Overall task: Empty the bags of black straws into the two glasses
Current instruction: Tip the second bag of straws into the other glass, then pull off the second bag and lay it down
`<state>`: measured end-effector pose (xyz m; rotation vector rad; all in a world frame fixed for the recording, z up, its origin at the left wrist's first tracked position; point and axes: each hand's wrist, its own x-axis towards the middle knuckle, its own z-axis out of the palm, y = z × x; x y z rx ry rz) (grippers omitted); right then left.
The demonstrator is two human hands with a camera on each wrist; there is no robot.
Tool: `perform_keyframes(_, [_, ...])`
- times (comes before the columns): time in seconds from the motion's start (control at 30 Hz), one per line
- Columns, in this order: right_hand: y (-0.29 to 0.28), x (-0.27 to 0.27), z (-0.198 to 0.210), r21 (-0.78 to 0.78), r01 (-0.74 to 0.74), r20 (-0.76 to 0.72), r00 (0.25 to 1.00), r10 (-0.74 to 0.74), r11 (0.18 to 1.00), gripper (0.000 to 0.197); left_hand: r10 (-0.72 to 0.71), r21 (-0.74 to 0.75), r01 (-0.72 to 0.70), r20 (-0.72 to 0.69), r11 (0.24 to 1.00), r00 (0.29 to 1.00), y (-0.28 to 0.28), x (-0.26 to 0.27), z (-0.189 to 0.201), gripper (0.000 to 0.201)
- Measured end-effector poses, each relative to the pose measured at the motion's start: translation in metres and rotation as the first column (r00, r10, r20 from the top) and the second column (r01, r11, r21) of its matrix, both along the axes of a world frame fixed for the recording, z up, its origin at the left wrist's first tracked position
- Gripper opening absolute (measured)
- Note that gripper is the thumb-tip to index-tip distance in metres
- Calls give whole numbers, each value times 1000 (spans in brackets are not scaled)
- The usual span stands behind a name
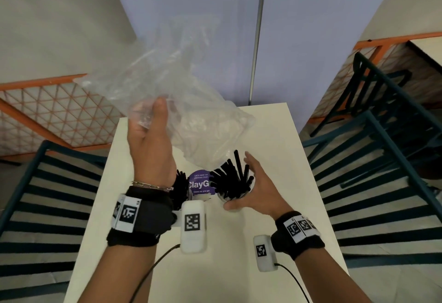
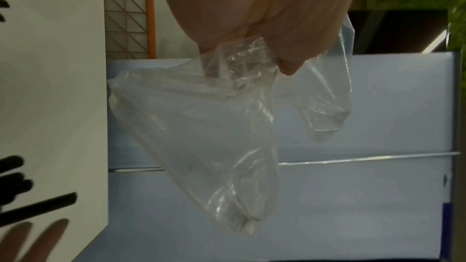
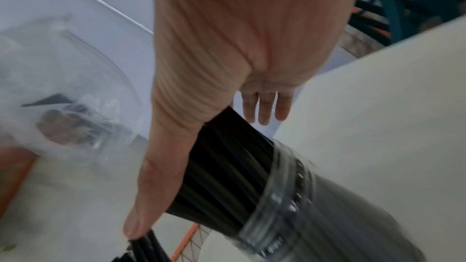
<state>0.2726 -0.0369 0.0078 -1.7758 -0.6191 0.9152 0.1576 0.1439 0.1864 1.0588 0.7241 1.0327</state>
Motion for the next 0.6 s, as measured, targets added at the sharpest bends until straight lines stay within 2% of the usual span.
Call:
perform_keyframes(0.07, [-1,-1,26,-4,-9,186,983,9,1000,155,13,-33,-12,57,999,998,8,-10,3,16])
perform_keyframes(0.1, [0,-2,38,-5,-13,288,957,14,1000,150,20,-53,-15,84,998,996,11,-14,4,22])
perform_keyframes(0.13, [4,-4,48,-12,-28,408,912,30,1000,143,30,-72,-22,106,997,994,12,-18,5,33])
perform_keyframes(0.2, [14,-5,55,-85,-101,631,765,132,991,130,44,-109,-29,137,994,990,13,-26,5,45])
perform_keyframes(0.27, [23,-4,51,-263,-169,713,629,309,950,117,43,-142,-21,153,990,987,11,-32,5,47])
perform_keyframes(0.33, [23,-4,44,-424,-175,686,578,441,888,108,47,-176,-19,158,984,986,7,-38,4,46])
perform_keyframes(0.4, [18,-6,44,-440,-149,649,629,428,886,105,58,-209,-24,157,978,986,4,-43,2,40])
perform_keyframes(0.47, [11,-9,53,-403,-138,599,707,374,905,105,56,-259,-11,167,966,984,1,-48,-2,44])
perform_keyframes(0.6, [-1,-18,96,-201,-113,539,817,206,973,114,11,-379,64,193,923,981,-12,-55,-8,57])
